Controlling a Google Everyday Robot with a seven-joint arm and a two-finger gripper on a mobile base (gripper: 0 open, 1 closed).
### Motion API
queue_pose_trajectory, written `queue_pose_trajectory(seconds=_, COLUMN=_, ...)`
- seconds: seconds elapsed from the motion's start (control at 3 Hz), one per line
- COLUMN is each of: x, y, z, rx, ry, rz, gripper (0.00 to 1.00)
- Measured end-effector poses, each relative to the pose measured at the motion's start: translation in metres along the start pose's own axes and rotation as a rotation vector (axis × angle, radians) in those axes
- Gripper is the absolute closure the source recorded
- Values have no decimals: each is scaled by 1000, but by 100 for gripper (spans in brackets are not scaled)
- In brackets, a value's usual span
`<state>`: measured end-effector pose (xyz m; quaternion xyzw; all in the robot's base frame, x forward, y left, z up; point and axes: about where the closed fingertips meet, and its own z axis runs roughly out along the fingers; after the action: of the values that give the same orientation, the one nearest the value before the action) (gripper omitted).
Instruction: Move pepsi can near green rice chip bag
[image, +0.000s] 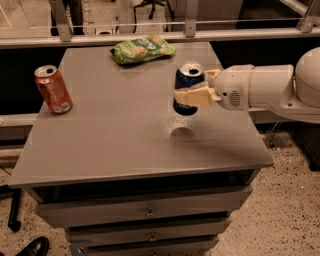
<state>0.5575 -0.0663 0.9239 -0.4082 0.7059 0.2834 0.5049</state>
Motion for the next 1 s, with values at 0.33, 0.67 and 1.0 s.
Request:
queue_pose_trajectory(seconds=0.33, x=-1, y=-5, z=5, rx=18, ry=-14, rz=6, gripper=100)
queue_pose_trajectory(seconds=0.67, x=1, y=-40, z=27, rx=60, ry=-40, rz=14, gripper=100)
queue_pose_trajectory(seconds=1.0, x=-3, y=-97, z=63, rx=93, ry=-74, rz=-4, gripper=100)
